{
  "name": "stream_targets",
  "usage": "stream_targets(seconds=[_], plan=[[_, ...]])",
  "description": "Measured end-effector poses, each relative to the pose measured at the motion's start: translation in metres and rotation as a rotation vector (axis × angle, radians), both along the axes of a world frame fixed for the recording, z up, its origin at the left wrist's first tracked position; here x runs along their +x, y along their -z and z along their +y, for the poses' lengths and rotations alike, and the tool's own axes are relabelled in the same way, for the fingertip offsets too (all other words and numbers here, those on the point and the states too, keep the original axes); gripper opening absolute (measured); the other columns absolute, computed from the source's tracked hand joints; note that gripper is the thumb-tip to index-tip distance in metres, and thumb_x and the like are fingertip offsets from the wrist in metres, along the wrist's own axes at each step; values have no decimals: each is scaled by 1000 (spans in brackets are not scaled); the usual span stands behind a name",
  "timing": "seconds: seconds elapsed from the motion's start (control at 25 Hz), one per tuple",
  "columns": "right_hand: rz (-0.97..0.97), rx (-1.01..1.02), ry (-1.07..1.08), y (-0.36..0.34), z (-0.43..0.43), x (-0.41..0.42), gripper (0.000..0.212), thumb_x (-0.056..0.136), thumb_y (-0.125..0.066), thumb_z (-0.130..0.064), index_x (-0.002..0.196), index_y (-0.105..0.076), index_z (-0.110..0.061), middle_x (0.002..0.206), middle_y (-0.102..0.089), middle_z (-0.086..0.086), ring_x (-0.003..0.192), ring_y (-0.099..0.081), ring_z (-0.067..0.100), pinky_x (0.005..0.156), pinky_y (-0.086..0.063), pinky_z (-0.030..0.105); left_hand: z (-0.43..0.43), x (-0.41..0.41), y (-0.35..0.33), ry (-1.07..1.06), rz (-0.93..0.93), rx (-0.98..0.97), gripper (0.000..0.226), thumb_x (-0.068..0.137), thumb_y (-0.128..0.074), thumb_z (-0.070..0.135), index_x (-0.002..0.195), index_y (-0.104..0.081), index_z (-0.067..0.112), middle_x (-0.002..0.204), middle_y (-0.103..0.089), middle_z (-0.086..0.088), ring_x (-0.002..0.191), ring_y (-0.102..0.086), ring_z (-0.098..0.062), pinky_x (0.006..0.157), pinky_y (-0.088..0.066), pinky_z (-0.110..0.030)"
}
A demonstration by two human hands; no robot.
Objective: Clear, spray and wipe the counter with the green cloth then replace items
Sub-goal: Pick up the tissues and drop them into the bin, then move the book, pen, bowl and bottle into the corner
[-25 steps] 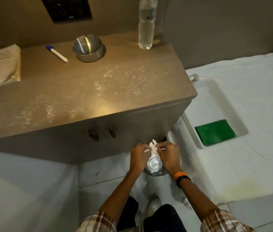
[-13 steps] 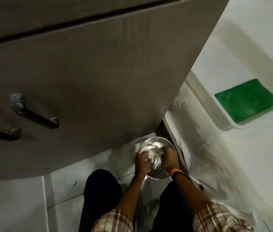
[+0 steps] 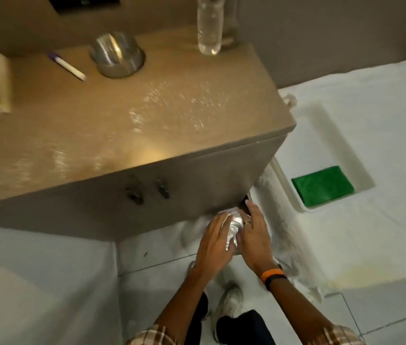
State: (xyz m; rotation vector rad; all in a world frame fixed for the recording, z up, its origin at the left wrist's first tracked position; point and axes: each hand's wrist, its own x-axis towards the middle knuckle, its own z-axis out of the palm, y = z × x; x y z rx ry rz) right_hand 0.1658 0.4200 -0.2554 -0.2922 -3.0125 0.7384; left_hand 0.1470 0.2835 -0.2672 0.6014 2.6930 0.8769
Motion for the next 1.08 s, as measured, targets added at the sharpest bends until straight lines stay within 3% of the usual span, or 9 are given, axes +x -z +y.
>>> stream_targets(seconds=[0.2, 0.48, 0.72, 0.88, 0.96, 1.08], plan=[[237, 93, -228, -120, -42, -25, 71, 86, -65, -20, 151, -36, -16, 167, -22, 12, 157, -16, 29, 121, -31, 55, -54, -15, -121, -118, 365, 3, 72, 94, -58, 34, 156, -26, 15, 164, -28, -6, 155, -18, -21, 126, -19, -43], [412, 13, -417, -223, -152, -129, 62, 86, -66, -16, 144, -47, -10, 161, -34, 14, 153, -26, 30, 125, -26, 50, -175, -97, -220, -340, 581, -82, 73, 86, -57, 29, 152, -32, 13, 159, -36, -10, 151, -28, -26, 124, -27, -44], [249, -83, -512, -236, -269, -224, 51, 93, -64, -19, 142, -51, -13, 152, -46, 8, 138, -47, 23, 112, -48, 40, -307, -186, -235, -483, 472, -319, 73, 93, -55, 34, 156, -21, 18, 162, -30, -7, 151, -28, -24, 122, -31, -43], [91, -126, -602, -233, -359, -299, 44, 100, -56, -27, 141, -51, -15, 140, -57, 8, 124, -58, 25, 108, -47, 42, -405, -252, -229, -593, 353, -350, 56, 101, -49, 27, 153, -31, 21, 159, -35, -5, 147, -33, -21, 121, -33, -40], [16, -100, -578, -231, -398, -333, 38, 101, -52, -26, 137, -52, -13, 136, -57, 9, 121, -59, 29, 109, -43, 49, -436, -276, -225, -563, 312, -362, 53, 101, -52, 22, 152, -36, 19, 159, -35, -6, 146, -33, -22, 120, -34, -41], [-68, -149, -572, -226, -439, -367, 28, 100, -54, -20, 126, -60, -11, 131, -60, 12, 118, -59, 30, 106, -47, 45, -460, -297, -221, -487, 333, -398, 51, 98, -58, 12, 147, -45, 17, 157, -41, -7, 144, -38, -21, 118, -38, -38]])
